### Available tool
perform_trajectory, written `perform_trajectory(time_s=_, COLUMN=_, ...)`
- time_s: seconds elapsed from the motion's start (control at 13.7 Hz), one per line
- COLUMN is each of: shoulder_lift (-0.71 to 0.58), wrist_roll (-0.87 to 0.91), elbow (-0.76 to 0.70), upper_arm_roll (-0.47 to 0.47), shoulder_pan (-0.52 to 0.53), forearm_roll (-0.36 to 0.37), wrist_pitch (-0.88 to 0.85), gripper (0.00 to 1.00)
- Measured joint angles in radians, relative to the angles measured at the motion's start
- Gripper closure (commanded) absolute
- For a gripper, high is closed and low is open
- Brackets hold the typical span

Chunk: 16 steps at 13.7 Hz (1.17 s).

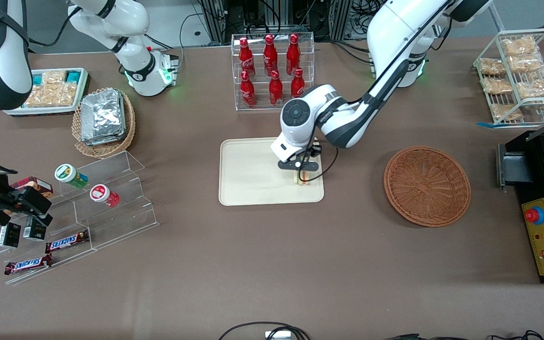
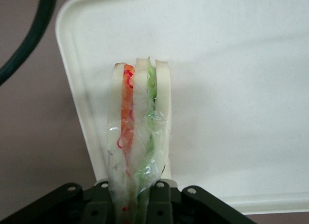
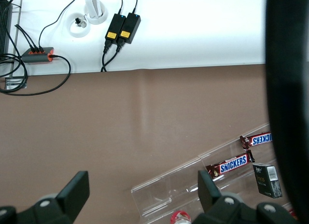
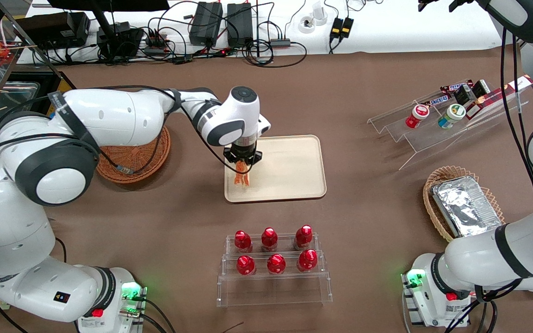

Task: Place sandwich from basket to tray
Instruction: 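Carry the sandwich over the cream tray and lower it onto it, then open the left gripper to release the sandwich on the tray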

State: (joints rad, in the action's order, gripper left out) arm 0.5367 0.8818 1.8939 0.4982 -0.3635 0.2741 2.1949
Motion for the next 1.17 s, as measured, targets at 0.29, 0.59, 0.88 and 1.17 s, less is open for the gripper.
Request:
perform_trajectory(time_s=0.29, shoulder_lift=0.015, wrist_roll=0.014, elbow=-0.001, upper_arm_roll=-0.002, shoulder_pan=-0.01, forearm_roll=0.024, wrist_pitch=0.0, gripper=0.61)
perform_trajectory(time_s=0.59, shoulder_lift=0.024, wrist_roll=0.016, elbow=-0.001, upper_arm_roll=-0.003, shoulder_pan=-0.01, forearm_roll=0.025, wrist_pitch=0.0, gripper=0.01)
perform_trajectory(time_s=0.88, shoulder_lift=0.03, wrist_roll=0.024, elbow=-0.01, upper_arm_roll=-0.005, shoulder_pan=-0.01, forearm_roll=0.025, wrist_pitch=0.0, gripper=0.01)
perform_trajectory(time_s=1.17, shoulder_lift=0.028, wrist_roll=0.099, elbow=-0.118, upper_arm_roll=-0.011, shoulder_pan=-0.004, forearm_roll=0.025, wrist_pitch=-0.08, gripper=0.01)
